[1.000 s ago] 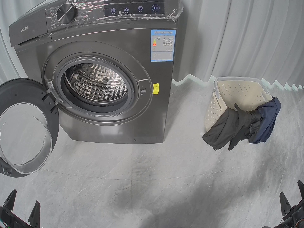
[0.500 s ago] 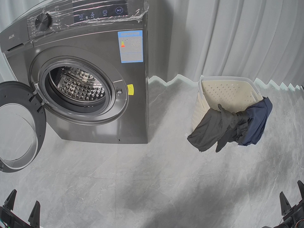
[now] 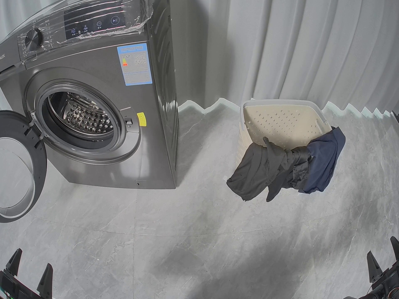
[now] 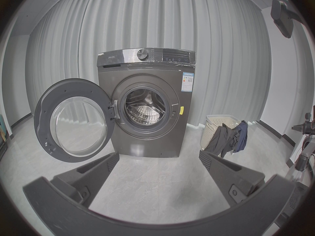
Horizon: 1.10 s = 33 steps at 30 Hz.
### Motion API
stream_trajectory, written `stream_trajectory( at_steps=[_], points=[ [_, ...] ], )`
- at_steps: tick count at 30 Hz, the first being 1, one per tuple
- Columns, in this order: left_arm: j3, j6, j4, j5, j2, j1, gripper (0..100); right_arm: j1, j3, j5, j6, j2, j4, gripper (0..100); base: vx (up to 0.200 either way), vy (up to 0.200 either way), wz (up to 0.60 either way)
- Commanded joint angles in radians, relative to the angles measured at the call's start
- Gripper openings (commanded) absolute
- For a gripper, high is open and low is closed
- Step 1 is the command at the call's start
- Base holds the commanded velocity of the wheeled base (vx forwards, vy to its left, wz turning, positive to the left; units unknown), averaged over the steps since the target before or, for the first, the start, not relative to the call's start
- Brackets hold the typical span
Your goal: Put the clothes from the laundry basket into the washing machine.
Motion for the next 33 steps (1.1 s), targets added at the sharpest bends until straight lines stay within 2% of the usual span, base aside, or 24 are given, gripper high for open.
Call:
stream_trajectory(
  at_steps=[1,7,13,33],
  points=[
    [0.015,-0.001,0.0,0.0,-0.013,0.0,100,0.0,0.005,0.001,0.0,-0.014,0.0,100,0.2,0.0,0.0],
    [0.015,-0.003,0.0,0.0,-0.013,0.0,100,0.0,0.005,0.001,0.0,-0.014,0.0,100,0.2,0.0,0.0],
    [0.015,-0.006,0.0,0.002,-0.013,0.0,100,0.0,0.005,0.001,0.0,-0.014,0.0,100,0.0,0.0,0.0],
    [0.015,-0.006,0.0,0.002,-0.013,0.0,100,0.0,0.005,0.001,0.0,-0.014,0.0,100,0.0,-0.2,0.0]
  ],
)
